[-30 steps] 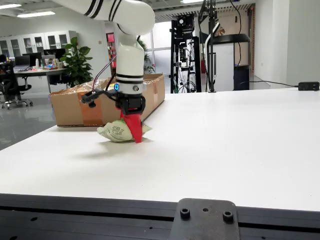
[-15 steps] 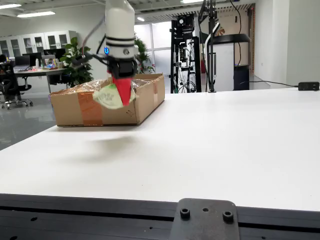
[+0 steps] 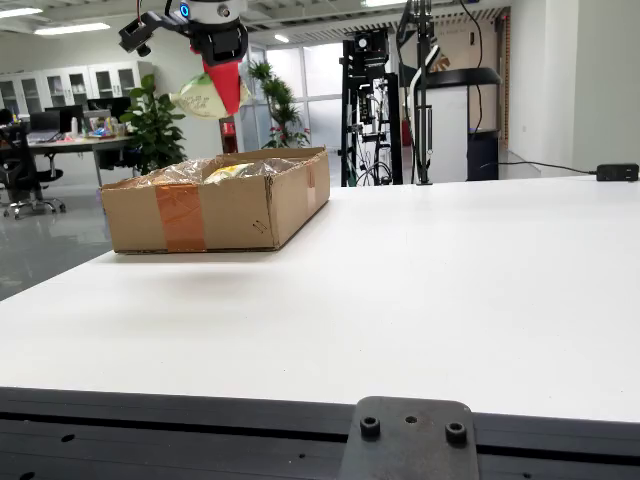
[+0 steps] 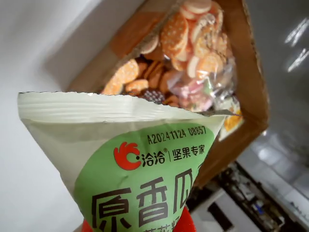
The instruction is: Grasp a snack and put it in the bin.
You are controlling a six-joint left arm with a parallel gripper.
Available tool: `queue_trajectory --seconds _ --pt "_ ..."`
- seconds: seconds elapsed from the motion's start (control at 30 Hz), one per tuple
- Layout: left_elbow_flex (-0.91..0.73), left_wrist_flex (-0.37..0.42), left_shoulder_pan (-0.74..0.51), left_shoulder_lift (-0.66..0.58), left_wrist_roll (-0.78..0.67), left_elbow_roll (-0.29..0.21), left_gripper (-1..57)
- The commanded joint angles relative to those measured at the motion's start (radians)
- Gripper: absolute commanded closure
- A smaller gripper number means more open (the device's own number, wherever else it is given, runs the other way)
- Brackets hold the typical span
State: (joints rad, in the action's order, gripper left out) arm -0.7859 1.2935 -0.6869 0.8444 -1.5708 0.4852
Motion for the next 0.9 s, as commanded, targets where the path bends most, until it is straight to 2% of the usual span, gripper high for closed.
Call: queue_trajectory --seconds 0.03,0.2,0.43,0.73,0.9 --pt "0.116 -0.001 0.030 0.054 0.132 0.006 56.6" --pt "0.238 -0.001 0.062 0.113 0.331 0.010 56.6" --pt "0.321 -0.016 0.098 0.153 0.582 0.011 56.6" --pt "0.342 -0.087 0.108 0.166 0.905 0.001 56.6" --pt "0.289 -0.142 0.108 0.139 1.025 -0.016 56.2"
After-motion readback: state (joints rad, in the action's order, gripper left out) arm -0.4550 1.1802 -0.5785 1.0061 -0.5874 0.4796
